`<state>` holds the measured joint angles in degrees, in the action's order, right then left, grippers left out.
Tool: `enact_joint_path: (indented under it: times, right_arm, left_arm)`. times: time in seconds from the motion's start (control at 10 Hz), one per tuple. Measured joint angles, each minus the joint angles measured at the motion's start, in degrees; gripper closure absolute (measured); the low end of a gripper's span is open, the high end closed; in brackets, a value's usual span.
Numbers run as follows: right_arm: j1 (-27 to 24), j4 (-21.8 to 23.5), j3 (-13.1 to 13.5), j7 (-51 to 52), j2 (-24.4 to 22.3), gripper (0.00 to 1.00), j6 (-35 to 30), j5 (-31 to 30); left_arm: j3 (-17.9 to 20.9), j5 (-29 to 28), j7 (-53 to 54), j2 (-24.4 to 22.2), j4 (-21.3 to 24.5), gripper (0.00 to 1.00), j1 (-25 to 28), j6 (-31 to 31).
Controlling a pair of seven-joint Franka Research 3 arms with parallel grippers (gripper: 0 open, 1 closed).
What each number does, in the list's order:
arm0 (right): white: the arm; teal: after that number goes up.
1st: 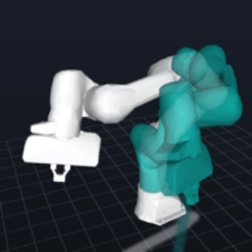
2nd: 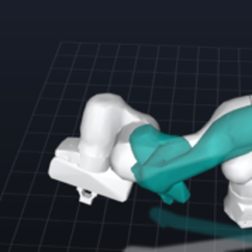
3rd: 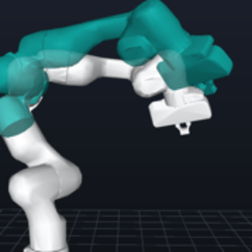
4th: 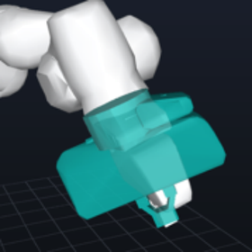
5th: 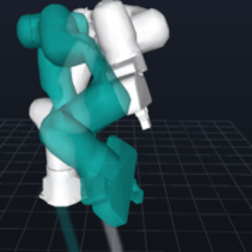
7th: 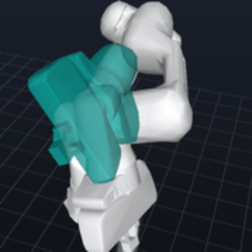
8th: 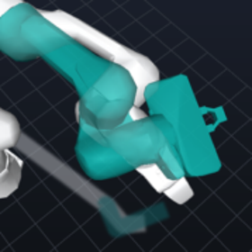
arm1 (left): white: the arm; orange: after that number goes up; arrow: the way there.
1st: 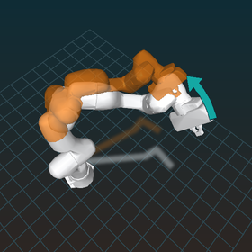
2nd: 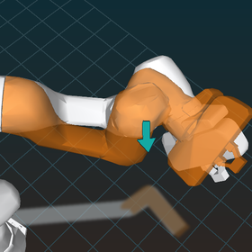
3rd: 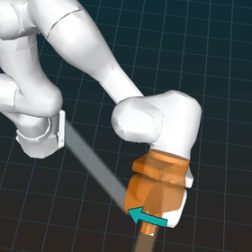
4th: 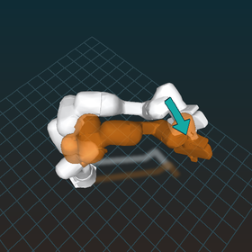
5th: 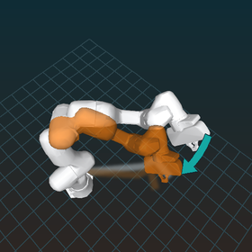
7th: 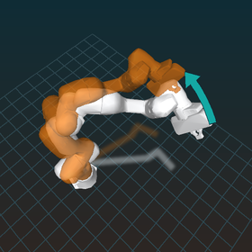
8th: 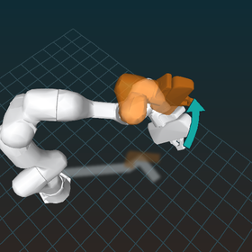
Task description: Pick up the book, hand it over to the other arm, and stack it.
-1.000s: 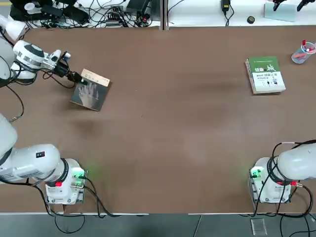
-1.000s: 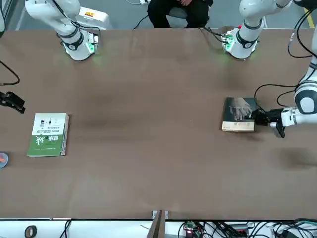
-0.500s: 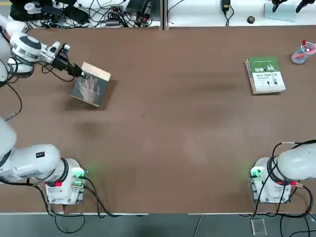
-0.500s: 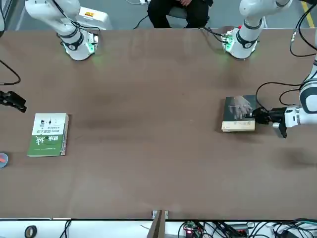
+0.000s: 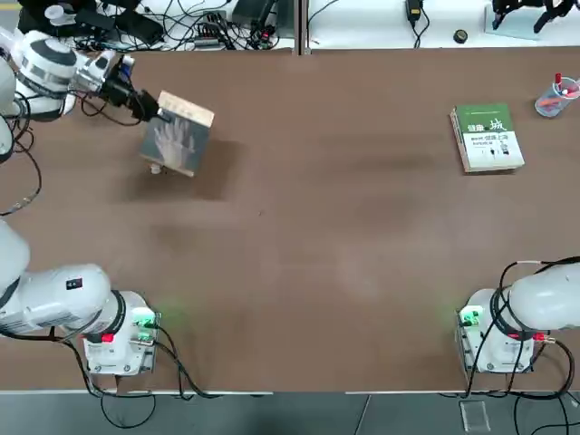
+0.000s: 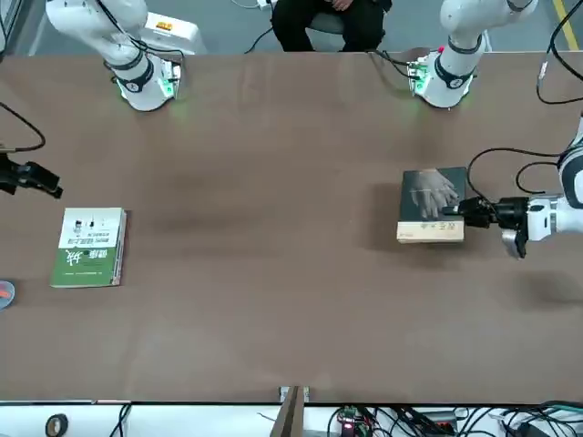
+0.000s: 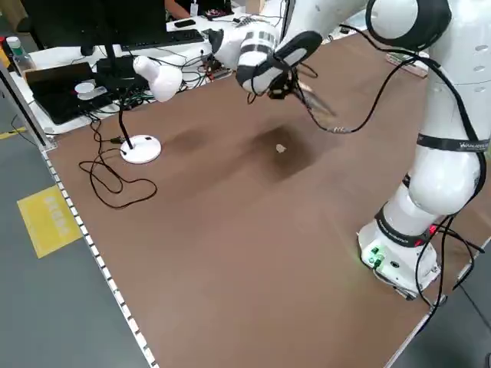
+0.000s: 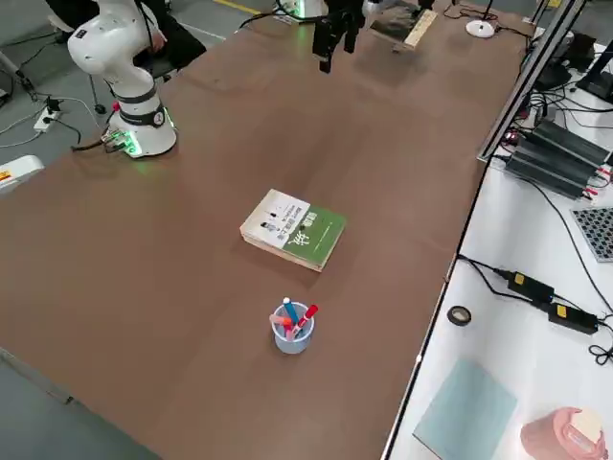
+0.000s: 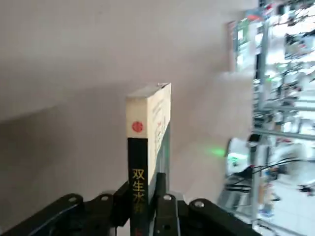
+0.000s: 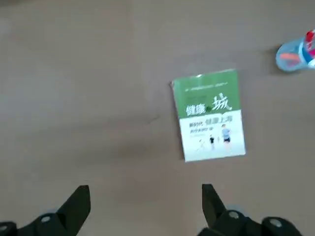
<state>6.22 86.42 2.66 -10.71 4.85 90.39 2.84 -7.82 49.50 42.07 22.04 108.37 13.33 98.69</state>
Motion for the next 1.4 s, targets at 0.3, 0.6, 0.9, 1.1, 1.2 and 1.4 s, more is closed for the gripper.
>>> enact_joint_path:
  times: [0.3,0.6,0.9,1.1,1.2,1.4]
  right_arm:
    - [0.0,0.5,0.0,0.0,0.0,0.00,-2.5,1.4]
    - [0.0,1.5,0.0,0.0,0.1,0.00,-3.4,2.5]
    - [-0.7,2.5,0.1,0.2,0.1,0.00,-3.5,6.9]
    - [-0.9,2.8,0.2,0.7,0.1,0.00,-3.5,8.4]
    - [-0.9,2.8,0.2,0.8,0.1,0.00,-3.5,8.7]
    - [-0.9,2.8,0.2,0.9,0.1,0.00,-3.6,8.9]
  left_arm:
    - [-4.2,5.2,-5.8,-0.1,-3.7,0.81,0.0,-0.3]
    - [-9.2,10.9,-13.8,-0.1,-9.0,0.81,-0.4,-0.4]
    - [-11.8,14.8,-20.3,-0.2,-13.3,0.81,-3.6,2.0]
    - [-11.9,16.0,-23.2,-0.1,-15.6,0.81,-7.1,4.6]
    - [-11.9,17.4,-24.8,-0.1,-16.2,0.81,-8.9,5.8]
    - [-12.0,20.2,-26.6,0.4,-16.9,0.81,-12.5,8.4]
